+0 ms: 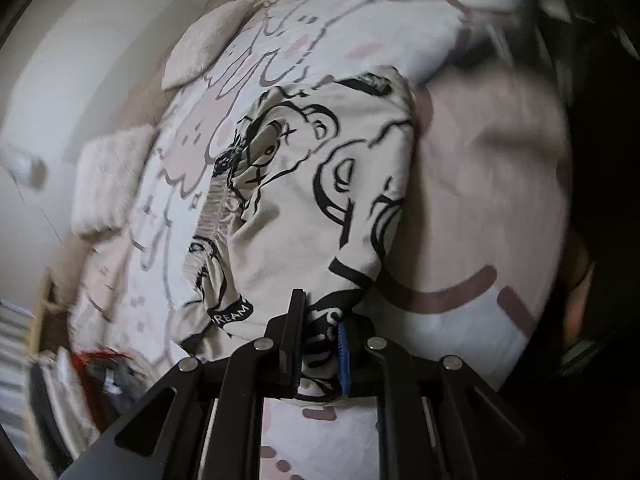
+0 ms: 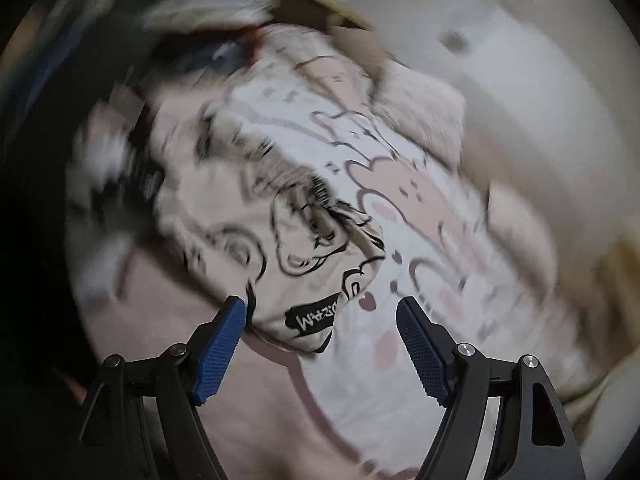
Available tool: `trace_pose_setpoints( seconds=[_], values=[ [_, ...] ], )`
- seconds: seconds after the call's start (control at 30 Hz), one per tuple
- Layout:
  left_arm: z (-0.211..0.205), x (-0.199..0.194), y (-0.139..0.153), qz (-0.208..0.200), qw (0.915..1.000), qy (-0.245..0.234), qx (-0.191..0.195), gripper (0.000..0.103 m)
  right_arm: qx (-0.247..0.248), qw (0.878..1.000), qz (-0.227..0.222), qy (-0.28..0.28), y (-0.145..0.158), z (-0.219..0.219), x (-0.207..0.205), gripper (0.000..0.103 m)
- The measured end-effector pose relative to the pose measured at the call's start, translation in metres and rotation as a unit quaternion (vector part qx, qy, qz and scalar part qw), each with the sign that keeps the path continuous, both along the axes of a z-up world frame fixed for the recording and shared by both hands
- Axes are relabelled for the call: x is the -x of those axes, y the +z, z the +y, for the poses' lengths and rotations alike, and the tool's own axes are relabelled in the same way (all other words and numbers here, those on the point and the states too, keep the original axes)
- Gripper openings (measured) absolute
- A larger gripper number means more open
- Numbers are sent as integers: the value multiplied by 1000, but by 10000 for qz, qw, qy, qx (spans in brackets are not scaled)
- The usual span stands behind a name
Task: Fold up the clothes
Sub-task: 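Grasp the folded sweatshirt with both grippers and lift it off the bed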
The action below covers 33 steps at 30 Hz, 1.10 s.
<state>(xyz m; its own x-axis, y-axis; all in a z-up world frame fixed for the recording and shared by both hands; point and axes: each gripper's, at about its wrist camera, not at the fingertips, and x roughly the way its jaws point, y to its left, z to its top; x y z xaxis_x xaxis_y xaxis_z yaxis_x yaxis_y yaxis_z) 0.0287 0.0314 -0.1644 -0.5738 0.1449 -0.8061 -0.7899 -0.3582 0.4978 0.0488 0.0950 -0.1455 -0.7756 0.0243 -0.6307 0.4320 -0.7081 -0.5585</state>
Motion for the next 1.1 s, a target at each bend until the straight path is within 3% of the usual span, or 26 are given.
trace_pose_setpoints(
  seconds=[0.13, 0.37, 0.53, 0.63, 0.67, 0.77, 0.97, 1.03, 1.1],
  values=[
    [-8, 16, 12, -569, 9954, 448, -632, 13, -690, 9957, 232, 565, -26, -22, -3, 78],
    [-32, 45, 28, -1467, 9671, 1107, -1757, 12, -1410, 9827, 900, 799, -48, -47, 5, 78],
    [-44, 56, 35, -1739, 9484, 1371, -2270, 12, -1657, 9770, 1140, 708, -52, -40, 17, 78],
    [-45, 57, 36, -1735, 9461, 1378, -2360, 12, -1841, 9735, 1178, 679, -53, -35, 30, 73],
    [-45, 57, 36, -1715, 9470, 1360, -2352, 12, -1960, 9709, 1200, 680, -54, -32, 35, 62],
    [-40, 47, 34, -1400, 9611, 1162, -2079, 12, -2406, 9585, 1267, 851, -61, -20, 43, 48],
    [-19, 15, 15, -366, 9917, 507, -1120, 12, -2982, 9312, 1261, 1673, -73, -4, 37, 27],
    [-13, 5, 6, -88, 9963, 319, -792, 12, -3064, 9263, 1202, 1837, -75, -1, 37, 20],
    [-9, -5, -5, 274, 9986, 142, -419, 15, -3135, 9215, 1166, 1974, -77, 0, 37, 19]
  ],
)
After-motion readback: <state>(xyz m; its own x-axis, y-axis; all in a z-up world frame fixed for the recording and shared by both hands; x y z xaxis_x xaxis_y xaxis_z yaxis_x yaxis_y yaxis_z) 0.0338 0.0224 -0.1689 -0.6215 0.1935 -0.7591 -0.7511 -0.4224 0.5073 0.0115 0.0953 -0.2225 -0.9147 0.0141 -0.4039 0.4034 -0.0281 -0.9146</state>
